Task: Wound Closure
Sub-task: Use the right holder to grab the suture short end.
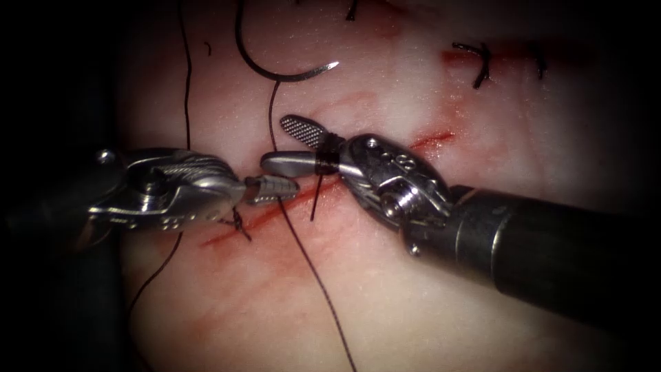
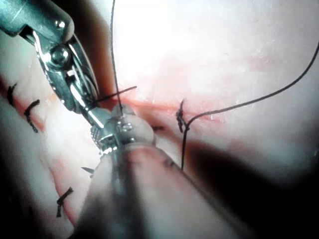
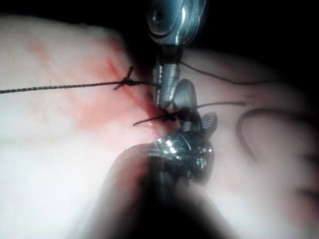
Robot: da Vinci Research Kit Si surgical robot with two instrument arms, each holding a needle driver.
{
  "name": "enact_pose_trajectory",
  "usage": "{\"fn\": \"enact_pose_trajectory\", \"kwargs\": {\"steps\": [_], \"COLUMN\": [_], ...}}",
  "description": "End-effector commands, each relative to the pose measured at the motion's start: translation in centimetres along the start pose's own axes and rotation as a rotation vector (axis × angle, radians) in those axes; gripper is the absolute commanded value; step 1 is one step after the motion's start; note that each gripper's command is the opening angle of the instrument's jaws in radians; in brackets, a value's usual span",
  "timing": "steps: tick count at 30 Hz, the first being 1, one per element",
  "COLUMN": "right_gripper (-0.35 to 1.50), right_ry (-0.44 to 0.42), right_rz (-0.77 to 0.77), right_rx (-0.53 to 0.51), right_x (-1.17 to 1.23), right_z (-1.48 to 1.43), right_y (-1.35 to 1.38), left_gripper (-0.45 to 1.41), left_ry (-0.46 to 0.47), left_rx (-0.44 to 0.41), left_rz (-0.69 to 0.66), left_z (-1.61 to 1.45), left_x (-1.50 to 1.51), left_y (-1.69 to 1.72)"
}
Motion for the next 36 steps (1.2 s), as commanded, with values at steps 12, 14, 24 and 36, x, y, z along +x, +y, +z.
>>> {"fn": "enact_pose_trajectory", "kwargs": {"steps": [12, 14, 24, 36], "right_gripper": [0.87, 0.87, 0.51, -0.35], "right_ry": [-0.013, -0.019, 0.022, 0.072], "right_rz": [0.080, 0.086, 0.096, 0.059], "right_rx": [-0.043, -0.039, -0.026, 0.003], "right_x": [-0.05, -0.05, 0.01, 0.06], "right_z": [0.40, 0.44, 0.55, 0.58], "right_y": [0.01, 0.01, -0.02, -0.09], "left_gripper": [-0.35, -0.35, -0.35, -0.35], "left_ry": [-0.003, -0.003, -0.003, -0.004], "left_rx": [0.003, 0.003, 0.003, 0.004], "left_rz": [0.001, 0.000, 0.000, -0.001], "left_z": [0.07, 0.07, 0.07, 0.06], "left_x": [-0.02, -0.01, -0.01, 0.01], "left_y": [-0.06, -0.06, -0.06, -0.05]}}
